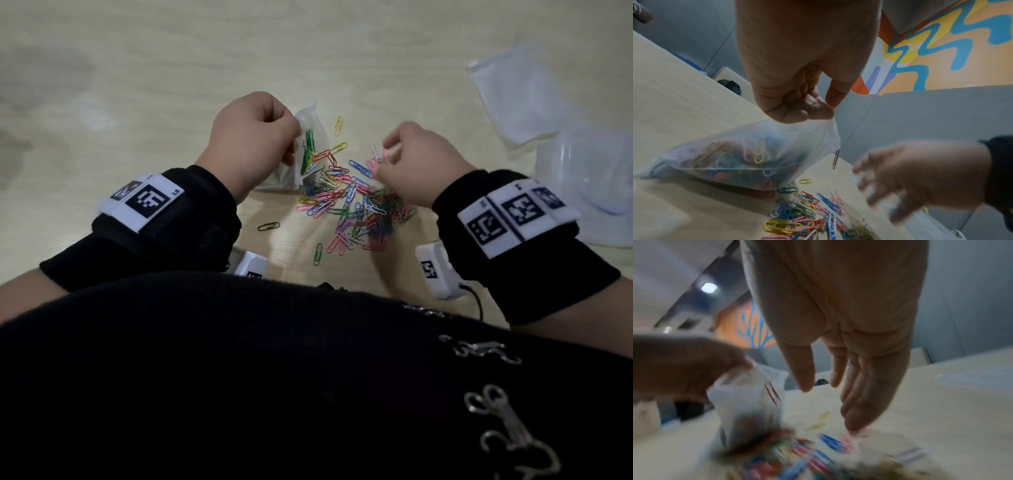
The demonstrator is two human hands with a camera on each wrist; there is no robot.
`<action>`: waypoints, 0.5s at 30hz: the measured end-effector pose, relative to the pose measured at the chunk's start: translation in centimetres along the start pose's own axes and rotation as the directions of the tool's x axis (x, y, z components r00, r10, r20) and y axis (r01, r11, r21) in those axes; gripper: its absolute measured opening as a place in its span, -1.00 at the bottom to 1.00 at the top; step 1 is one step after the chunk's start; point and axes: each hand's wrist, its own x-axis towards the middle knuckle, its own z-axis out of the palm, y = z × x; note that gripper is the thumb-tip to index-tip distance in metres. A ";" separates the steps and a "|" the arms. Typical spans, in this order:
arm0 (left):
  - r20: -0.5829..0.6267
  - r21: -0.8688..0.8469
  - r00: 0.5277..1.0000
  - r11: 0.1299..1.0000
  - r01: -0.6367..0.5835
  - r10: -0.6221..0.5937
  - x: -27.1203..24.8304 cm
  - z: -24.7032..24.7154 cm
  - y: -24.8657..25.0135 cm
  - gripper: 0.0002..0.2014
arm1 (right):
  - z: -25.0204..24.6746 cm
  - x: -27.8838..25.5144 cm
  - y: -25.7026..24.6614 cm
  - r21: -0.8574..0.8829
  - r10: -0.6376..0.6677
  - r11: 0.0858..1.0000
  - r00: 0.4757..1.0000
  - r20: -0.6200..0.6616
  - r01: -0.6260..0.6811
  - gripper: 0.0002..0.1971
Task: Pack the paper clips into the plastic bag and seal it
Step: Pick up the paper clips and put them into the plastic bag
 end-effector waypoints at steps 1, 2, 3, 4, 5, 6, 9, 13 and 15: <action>0.000 0.002 1.000 1.000 -0.005 0.005 0.0 0.0 0.0 -0.95 | 0.3 -0.3 0.9 -0.136 0.071 0.989 0.996 0.048 -0.064 -0.38; 0.000 0.004 1.000 1.000 -0.008 0.008 0.0 0.0 0.0 -0.95 | 0.9 -0.8 1.8 -0.215 0.165 0.966 0.982 0.095 -0.142 -0.19; 0.001 0.004 1.000 1.000 -0.009 0.009 0.0 0.0 -0.1 -0.95 | 1.5 -1.4 2.3 -0.247 0.248 0.946 0.959 0.134 -0.210 -0.05; 0.002 0.003 1.000 1.000 -0.010 0.010 0.0 0.0 -0.1 -0.95 | 2.3 -1.9 2.8 -0.241 0.295 0.937 0.942 0.162 -0.253 0.04; 0.002 0.001 1.000 1.000 -0.008 0.008 0.0 0.0 -0.2 -0.95 | 2.9 -2.5 3.0 -0.211 0.306 0.940 0.935 0.178 -0.267 0.09; 0.001 -0.003 1.000 1.000 -0.006 0.006 0.0 0.0 -0.2 -0.94 | 3.5 -2.8 3.1 -0.180 0.287 0.950 0.939 0.187 -0.255 0.11; 0.005 -0.010 1.000 1.000 -0.006 0.006 0.0 0.1 -0.2 -0.94 | 5.0 -3.4 2.3 -0.094 0.192 0.980 0.966 0.172 -0.178 0.14; 0.011 0.011 1.000 1.000 -0.014 0.013 0.0 0.2 -0.1 -0.94 | 6.4 -2.6 1.4 -0.039 0.070 0.997 0.996 0.058 -0.068 0.01; 0.006 0.007 1.000 1.000 -0.015 0.015 0.0 0.2 -0.1 -0.94 | 6.6 -2.0 1.5 -0.020 -0.023 1.000 0.999 0.028 0.023 -0.19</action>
